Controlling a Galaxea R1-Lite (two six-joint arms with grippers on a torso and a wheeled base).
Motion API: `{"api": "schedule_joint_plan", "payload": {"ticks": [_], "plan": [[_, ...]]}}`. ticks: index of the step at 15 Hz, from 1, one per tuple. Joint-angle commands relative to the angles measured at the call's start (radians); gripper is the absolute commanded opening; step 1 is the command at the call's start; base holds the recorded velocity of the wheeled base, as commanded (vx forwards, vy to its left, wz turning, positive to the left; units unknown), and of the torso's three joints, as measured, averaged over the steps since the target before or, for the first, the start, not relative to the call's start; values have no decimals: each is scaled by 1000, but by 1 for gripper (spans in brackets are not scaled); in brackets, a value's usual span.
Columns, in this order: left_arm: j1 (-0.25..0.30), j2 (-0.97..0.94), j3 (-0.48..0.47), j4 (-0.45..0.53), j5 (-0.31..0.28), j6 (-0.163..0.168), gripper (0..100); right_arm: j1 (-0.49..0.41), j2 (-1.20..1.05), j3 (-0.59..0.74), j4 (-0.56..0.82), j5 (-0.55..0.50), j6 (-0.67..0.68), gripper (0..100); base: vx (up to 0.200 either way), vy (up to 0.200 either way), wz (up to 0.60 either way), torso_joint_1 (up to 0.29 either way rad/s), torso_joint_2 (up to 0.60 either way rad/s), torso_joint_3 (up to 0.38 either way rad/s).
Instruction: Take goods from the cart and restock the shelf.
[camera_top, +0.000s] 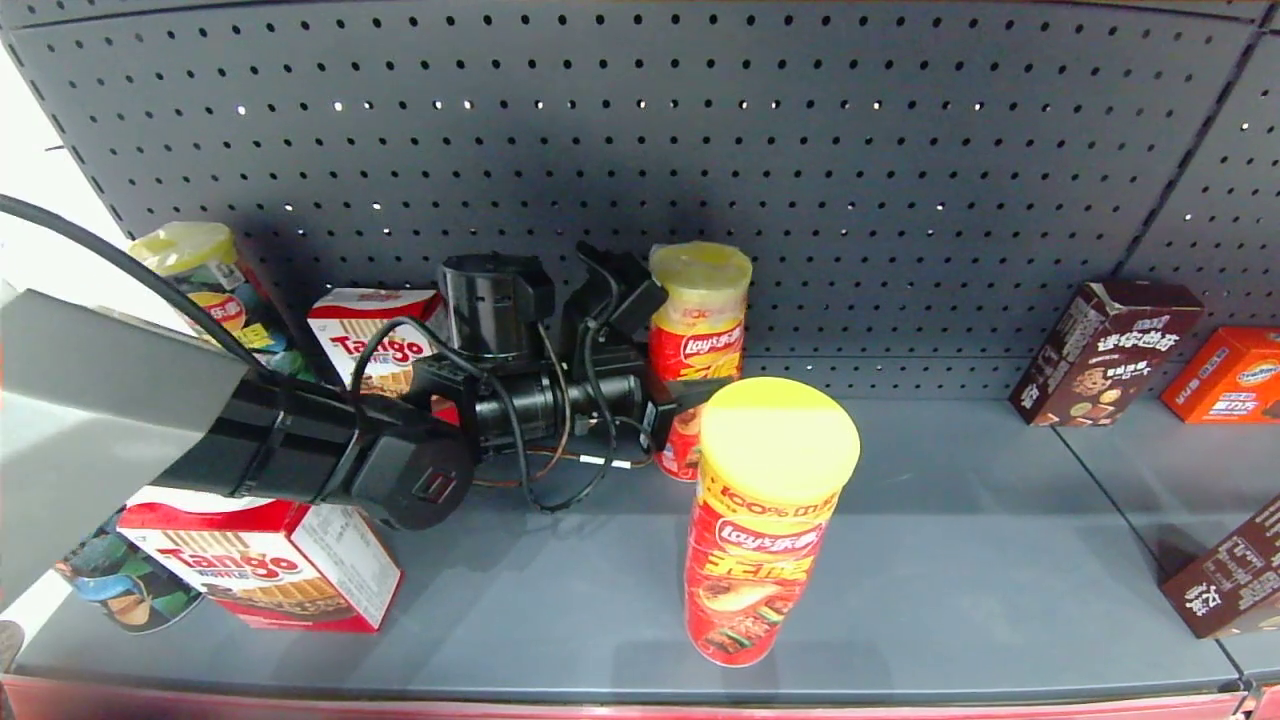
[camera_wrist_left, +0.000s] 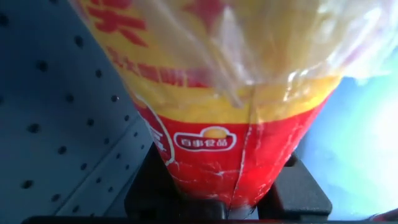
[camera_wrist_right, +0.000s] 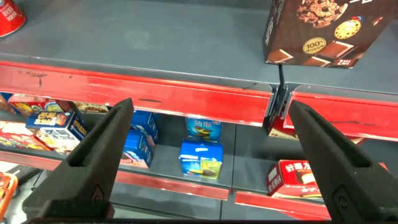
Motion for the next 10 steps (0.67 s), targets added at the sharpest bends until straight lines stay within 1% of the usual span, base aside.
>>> {"api": "schedule_joint_plan", "payload": {"ticks": [1,2,5,7,9,10], "plan": [[2,23,-1,-14,-1,-2,0,1,2,0,0,0,0,100,0,0,0,0,0,0],[3,30,1,-29,0,-2,100,1,2,0,0,0,0,100,0,0,0,0,0,0],[5,27,1,-40,0,-3,100,1,2,0,0,0,0,100,0,0,0,0,0,0],[9,-19,25,-40,2,-3,100,1,2,0,0,0,0,100,0,0,0,0,0,0],[12,-85,79,-40,2,-3,100,1,2,0,0,0,0,100,0,0,0,0,0,0],[11,-134,125,-40,3,-3,100,1,2,0,0,0,0,100,0,0,0,0,0,0]]}}
